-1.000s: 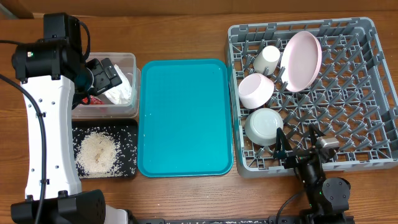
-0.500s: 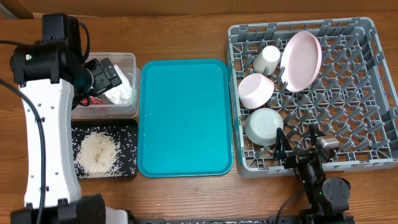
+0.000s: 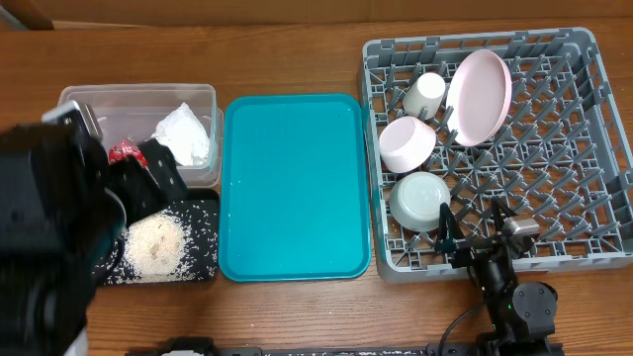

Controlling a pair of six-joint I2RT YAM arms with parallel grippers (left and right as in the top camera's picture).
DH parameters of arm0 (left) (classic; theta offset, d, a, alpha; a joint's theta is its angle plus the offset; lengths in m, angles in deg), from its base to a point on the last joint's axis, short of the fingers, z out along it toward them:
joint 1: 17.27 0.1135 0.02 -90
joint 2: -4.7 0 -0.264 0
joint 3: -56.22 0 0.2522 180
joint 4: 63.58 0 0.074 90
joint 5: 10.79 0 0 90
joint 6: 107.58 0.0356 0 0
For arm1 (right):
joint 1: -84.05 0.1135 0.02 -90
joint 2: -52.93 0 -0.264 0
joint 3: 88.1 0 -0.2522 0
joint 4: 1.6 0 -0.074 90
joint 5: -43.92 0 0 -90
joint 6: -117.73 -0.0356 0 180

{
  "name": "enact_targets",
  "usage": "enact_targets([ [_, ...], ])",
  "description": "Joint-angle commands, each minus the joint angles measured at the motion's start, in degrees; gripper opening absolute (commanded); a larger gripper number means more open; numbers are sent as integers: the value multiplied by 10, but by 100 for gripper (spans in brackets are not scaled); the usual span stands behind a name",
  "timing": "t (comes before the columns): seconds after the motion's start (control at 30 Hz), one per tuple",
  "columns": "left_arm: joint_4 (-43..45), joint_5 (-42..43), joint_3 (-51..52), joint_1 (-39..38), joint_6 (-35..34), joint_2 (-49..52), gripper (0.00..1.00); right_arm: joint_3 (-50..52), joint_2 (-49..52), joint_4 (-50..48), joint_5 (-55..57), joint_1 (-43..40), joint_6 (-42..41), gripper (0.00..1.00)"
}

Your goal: Sort waste into correct bins and load items into the dishwasher

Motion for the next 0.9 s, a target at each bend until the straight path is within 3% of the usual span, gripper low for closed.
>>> enact_targets([
  [0.0, -1, -5, 4, -39, 9, -28, 100, 6, -7, -2, -1, -2, 3, 100],
  [0.2, 0, -6, 78, -56, 9, -105, 100, 6, -7, -2, -1, -2, 3, 100],
  [0.4, 49, -6, 261, -55, 8, -221, 100, 6, -7, -2, -1, -2, 3, 100],
  [0.6, 204, 30, 443, -55, 8, -332, 100, 6, -7, -2, -1, -2, 3, 100],
  [0.67, 314, 33, 560, -55, 8, -403, 100, 6, -7, -2, -1, -2, 3, 100],
  [0.87, 515, 42, 732, -49, 8, -507, 100, 6, -7, -2, -1, -2, 3, 100],
])
